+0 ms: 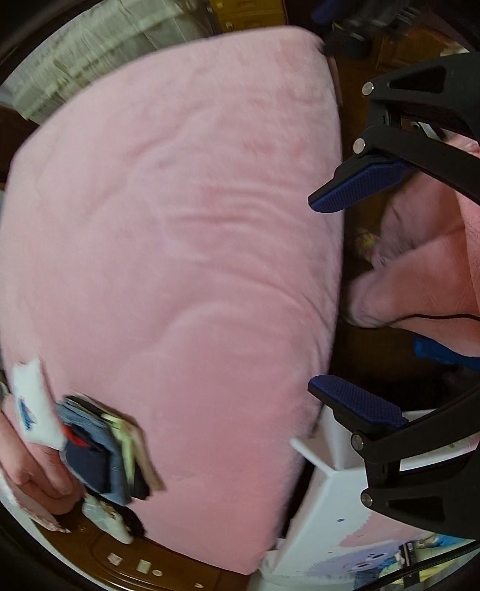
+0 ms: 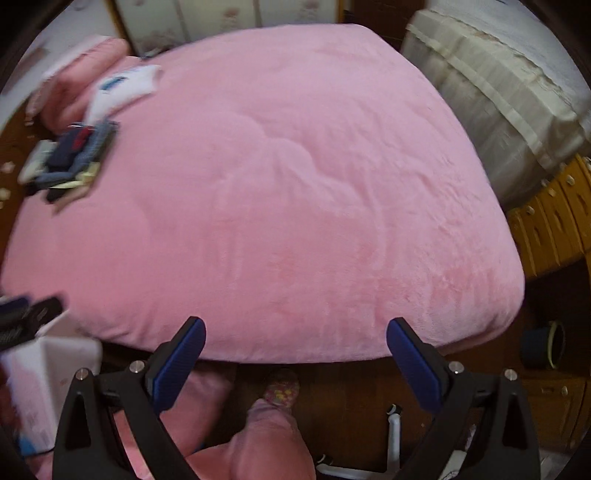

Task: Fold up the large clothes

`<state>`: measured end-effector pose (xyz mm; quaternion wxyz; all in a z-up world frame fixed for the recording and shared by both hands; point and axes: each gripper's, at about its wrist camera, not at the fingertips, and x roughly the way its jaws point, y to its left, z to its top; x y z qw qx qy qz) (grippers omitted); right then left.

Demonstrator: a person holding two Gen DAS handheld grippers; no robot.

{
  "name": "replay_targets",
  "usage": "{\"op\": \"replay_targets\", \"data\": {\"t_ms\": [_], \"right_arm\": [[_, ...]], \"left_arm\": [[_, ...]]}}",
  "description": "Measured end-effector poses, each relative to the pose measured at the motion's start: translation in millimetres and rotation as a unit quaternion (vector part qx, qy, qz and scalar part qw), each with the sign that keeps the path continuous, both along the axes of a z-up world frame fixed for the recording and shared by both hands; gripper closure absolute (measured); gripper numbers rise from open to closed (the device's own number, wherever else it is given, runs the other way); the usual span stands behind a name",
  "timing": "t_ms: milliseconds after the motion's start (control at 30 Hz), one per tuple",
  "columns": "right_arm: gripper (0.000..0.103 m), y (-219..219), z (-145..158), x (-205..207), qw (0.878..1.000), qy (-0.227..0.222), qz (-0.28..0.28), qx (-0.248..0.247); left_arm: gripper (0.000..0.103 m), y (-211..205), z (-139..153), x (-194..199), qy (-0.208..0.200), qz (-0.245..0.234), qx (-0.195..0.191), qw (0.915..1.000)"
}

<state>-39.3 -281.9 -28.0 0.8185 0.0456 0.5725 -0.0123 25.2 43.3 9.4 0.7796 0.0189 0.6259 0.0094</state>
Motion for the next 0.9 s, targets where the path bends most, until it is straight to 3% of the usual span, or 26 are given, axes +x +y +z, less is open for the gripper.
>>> {"op": "replay_targets", "data": {"t_ms": [167,300,433,600,800,900], "right_arm": [[0.004,3.1,44.8,2.2,1.0,-0.018,0.009,0.017],[0.004,3.5,44.0,1.3,0.999,-0.011,-0.03,0.02],[0.004,14.0,32.5,-13.9,0.999,-0.034,-0.038,-0.021],[0.004,13.2,35.0,-15.8,0.998,-0.041,-0.045,-0.003],[0.004,31.6,44.2,-15.9,0.998,-0.061,-0.015,0.003],[0.003,42.5,52.2,-15.8,0.997,-0.078,0.003,-0.004]], "left_arm": [[0.014,-29.3,39.8,8.3,-0.059,-0.019,-0.003,0.9981],[0.014,-38.3,40.3,-2.0,-0.093,-0.008,0.013,0.9955],[0.014,-38.5,25.2,-19.1,-0.086,-0.021,-0.001,0.9961],[0.014,-33.1,28.2,-21.8,-0.099,-0.017,-0.003,0.9949],[0.014,-34.8,32.1,-26.9,-0.11,-0.037,0.005,0.9933],[0.009,-32.6,31.8,-28.7,-0.108,-0.038,0.004,0.9935]]}}
